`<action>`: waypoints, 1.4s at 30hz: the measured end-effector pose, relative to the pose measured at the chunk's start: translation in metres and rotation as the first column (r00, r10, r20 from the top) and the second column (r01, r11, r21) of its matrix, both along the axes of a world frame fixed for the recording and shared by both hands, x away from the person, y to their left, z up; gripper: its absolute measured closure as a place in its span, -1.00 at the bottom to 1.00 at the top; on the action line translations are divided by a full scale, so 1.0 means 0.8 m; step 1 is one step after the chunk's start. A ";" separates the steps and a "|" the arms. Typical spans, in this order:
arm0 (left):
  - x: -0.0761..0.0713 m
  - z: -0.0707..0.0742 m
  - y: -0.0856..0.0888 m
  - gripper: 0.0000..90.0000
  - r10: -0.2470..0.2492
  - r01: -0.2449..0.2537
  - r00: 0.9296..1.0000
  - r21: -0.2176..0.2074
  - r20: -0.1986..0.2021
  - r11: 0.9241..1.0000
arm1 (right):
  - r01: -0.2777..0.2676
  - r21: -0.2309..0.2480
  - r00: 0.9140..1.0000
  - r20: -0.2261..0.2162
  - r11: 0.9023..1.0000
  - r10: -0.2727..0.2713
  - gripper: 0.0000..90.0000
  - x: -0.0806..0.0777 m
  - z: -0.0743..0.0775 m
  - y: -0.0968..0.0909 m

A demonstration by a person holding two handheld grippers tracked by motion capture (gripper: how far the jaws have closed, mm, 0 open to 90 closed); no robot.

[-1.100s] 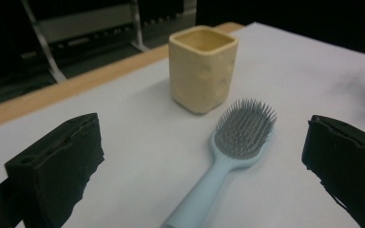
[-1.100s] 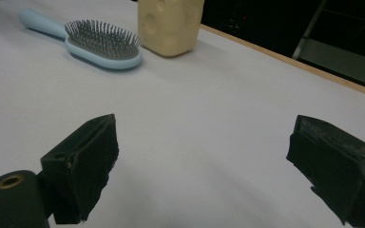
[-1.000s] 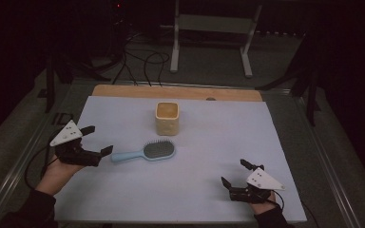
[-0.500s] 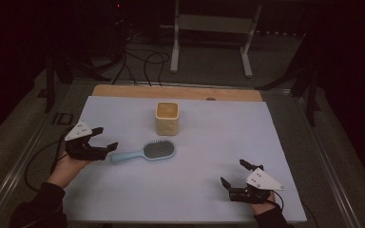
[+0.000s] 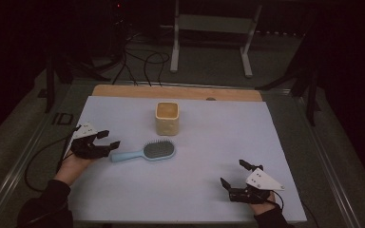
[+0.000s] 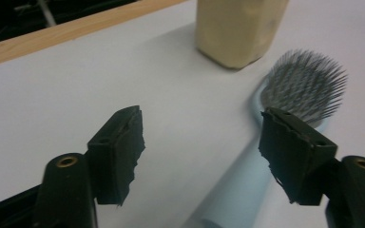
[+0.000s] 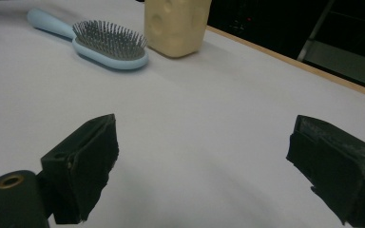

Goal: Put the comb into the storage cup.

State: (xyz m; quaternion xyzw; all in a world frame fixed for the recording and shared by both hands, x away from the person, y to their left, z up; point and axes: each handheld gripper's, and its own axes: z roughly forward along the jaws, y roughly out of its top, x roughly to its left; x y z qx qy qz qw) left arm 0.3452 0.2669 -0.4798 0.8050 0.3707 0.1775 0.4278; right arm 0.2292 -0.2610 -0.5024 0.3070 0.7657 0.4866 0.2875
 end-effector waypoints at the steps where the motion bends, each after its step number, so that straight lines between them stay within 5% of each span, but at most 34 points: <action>1: 0.002 -0.003 -0.001 -0.16 0.009 -0.008 1.000 0.017 -0.014 1.000 | 0.000 0.000 1.000 -0.001 1.000 0.000 -0.80 0.000 0.000 0.000; 16: 0.013 -0.023 -0.006 0.61 0.030 -0.018 0.996 0.141 -0.080 0.990 | 0.002 0.005 1.000 -0.004 1.000 -0.002 -0.80 0.000 0.000 -0.001; 23: 0.014 -0.025 -0.009 0.98 -0.013 0.032 0.994 0.175 -0.107 0.984 | -0.001 0.005 1.000 -0.004 1.000 0.001 -0.80 0.001 0.000 -0.001; 32: 0.015 -0.031 -0.020 1.00 -0.074 0.107 0.986 0.229 -0.147 0.967 | -0.002 0.007 1.000 -0.007 1.000 0.002 -0.80 0.001 0.000 -0.001; 42: 0.008 -0.032 -0.025 1.00 -0.104 0.146 0.979 0.245 -0.177 0.958 | -0.001 0.012 1.000 -0.009 1.000 0.001 -0.80 0.001 0.000 -0.001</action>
